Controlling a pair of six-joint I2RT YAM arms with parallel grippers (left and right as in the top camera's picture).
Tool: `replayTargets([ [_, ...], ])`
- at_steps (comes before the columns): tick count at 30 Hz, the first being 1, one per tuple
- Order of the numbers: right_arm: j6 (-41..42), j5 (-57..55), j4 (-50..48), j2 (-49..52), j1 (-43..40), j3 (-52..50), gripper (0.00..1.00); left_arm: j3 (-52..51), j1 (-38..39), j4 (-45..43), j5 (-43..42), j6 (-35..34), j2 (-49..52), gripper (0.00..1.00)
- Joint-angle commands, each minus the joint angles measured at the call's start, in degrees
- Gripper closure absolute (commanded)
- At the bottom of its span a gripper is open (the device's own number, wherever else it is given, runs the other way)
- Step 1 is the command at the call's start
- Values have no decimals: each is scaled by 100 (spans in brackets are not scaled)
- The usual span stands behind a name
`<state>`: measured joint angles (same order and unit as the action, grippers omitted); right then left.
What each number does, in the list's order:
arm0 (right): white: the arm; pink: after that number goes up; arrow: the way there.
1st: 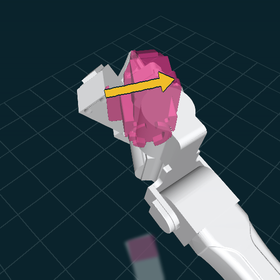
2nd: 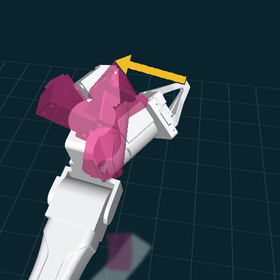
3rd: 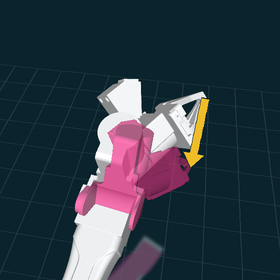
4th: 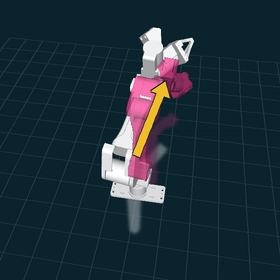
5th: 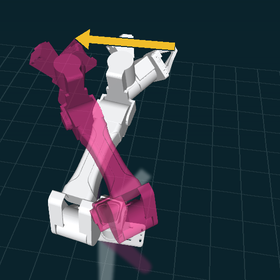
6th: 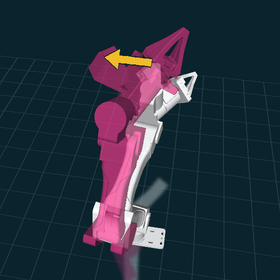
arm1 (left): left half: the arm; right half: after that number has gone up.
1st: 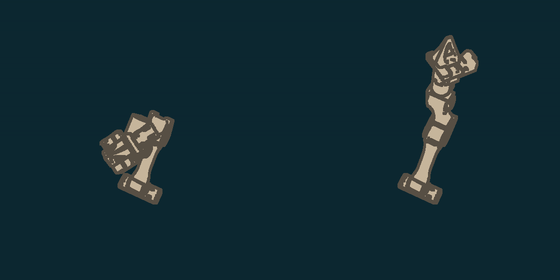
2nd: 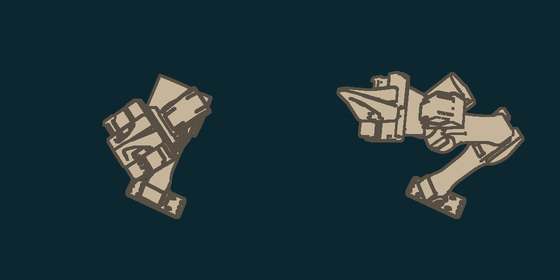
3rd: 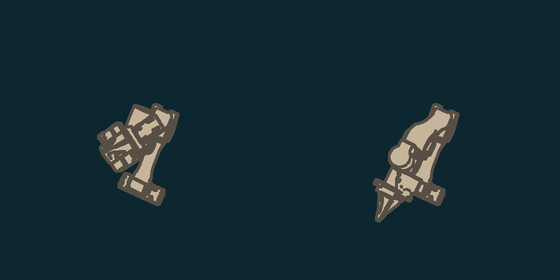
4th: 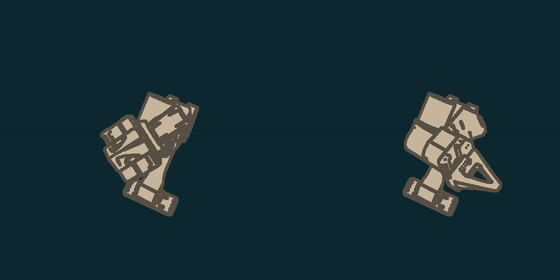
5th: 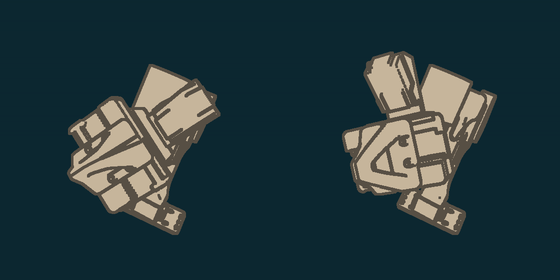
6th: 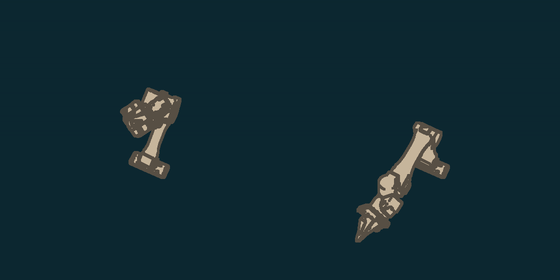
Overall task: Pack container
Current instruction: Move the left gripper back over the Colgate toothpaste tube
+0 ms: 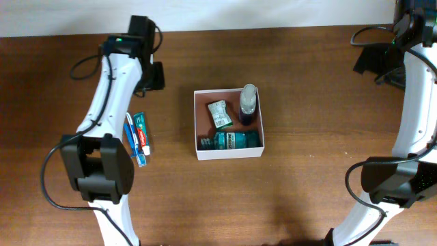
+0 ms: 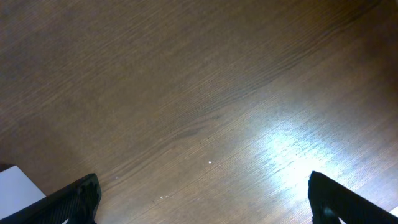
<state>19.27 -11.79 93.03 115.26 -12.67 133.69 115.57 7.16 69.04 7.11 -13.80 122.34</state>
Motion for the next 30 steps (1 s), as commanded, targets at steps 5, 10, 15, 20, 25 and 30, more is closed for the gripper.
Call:
replayTargets([
  [5, 7, -90, -2, -164, -17, 98, 2, -291, -354, 170, -820, -144, -275, 54],
  [10, 7, -90, -2, -164, -17, 98, 2, -1178, -358, 173, -907, -144, -269, 54],
  [15, 7, -90, -2, -164, -17, 98, 2, -1668, -358, 166, -907, -142, -269, 54],
  [20, 7, -90, -2, -164, -17, 98, 2, -1882, -358, 79, -898, -140, -269, 54],
  [25, 7, -90, -2, -164, -17, 98, 2, -1956, -361, 4, -887, -138, -267, 53],
  [30, 7, -90, -4, -164, -17, 98, 2, -2044, -393, -153, -890, -138, -267, 52],
])
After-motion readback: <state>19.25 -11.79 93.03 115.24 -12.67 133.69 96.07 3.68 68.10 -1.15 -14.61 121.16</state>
